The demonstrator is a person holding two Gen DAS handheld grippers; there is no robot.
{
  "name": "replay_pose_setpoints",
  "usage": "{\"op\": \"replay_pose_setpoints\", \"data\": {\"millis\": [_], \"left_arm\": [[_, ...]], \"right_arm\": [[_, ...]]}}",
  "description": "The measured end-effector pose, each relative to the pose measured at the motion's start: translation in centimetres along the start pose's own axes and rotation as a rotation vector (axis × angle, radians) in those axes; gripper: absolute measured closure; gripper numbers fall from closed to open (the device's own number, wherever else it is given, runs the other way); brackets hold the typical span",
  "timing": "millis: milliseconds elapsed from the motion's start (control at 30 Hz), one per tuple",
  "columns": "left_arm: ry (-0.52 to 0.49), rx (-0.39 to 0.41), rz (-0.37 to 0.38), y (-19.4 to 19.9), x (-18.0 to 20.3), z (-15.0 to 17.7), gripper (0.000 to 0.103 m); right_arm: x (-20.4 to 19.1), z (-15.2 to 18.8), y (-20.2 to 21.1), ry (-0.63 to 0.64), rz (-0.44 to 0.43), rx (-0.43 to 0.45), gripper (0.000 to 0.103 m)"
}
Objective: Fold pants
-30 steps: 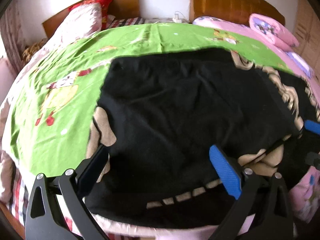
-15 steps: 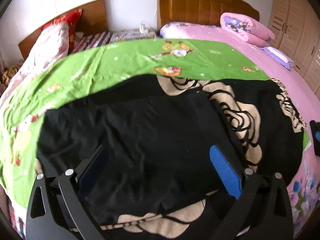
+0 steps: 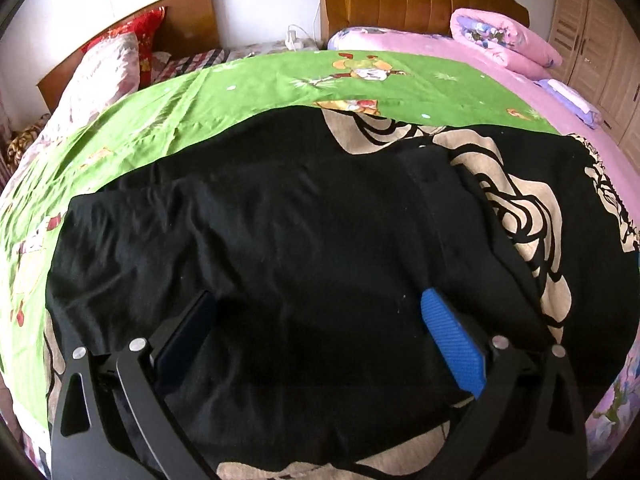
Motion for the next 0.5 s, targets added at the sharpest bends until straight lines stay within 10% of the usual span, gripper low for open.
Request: {"op": "replay_pose_setpoints", "data": {"millis": [200, 500], "left_arm": [[-0.001, 0.007, 0.003, 0.1, 0.0, 0.0, 0.001], [0.001, 0.008, 0.002, 0.2, 0.1, 0.1, 0.001]], "right_arm": [[-1.1, 0.7, -0.4, -0.042, -0.182, -0.088, 0.012], [-1.7, -0.1, -1.0, -0.086, -0.189, -0.076, 0.029]]}}
Point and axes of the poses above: each gripper's, at about its wrist camera, not at the fingertips, and y roughly against the way its jaws point, x to its right, z to its underside, the point moved 3 cm from there along -y, roughly the way its jaws point, and after that the axes turned 7 degrees about z, right-handed, at the moved point
